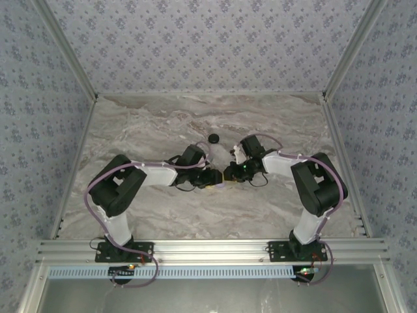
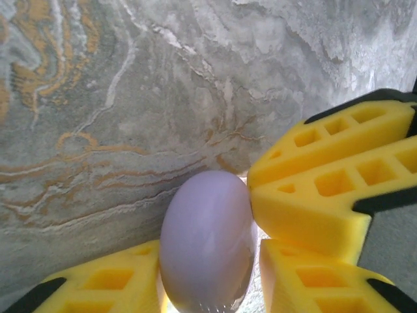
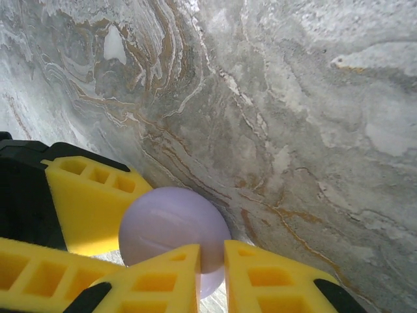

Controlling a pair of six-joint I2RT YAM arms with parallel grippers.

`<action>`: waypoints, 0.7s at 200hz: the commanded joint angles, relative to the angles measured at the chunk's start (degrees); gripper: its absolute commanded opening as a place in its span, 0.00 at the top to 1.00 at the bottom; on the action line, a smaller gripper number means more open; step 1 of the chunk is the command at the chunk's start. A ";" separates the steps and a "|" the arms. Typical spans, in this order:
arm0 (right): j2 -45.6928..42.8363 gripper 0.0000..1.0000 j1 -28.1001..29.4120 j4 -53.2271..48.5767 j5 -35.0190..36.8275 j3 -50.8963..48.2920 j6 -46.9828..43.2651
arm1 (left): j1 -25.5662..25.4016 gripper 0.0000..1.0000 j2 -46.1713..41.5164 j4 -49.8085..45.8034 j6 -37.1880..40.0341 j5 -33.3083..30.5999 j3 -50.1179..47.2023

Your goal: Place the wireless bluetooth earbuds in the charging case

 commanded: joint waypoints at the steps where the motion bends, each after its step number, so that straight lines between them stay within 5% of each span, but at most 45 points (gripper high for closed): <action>1: 0.72 0.81 0.55 -0.91 0.99 -1.87 0.92 | -0.75 0.66 0.81 2.93 -0.85 1.02 0.93; 32: -1.25 0.80 0.05 -0.10 1.15 -2.62 1.38 | -0.69 0.77 -0.63 2.63 -0.66 -0.45 0.47; 80: -10.67 0.61 -3.59 0.11 1.88 -3.05 -1.29 | 1.46 0.82 -8.28 1.18 4.57 -2.65 -1.75; 140: -16.72 0.55 -8.09 -6.31 -13.51 5.75 -16.70 | 6.46 0.81 -21.66 3.32 18.43 6.17 -2.90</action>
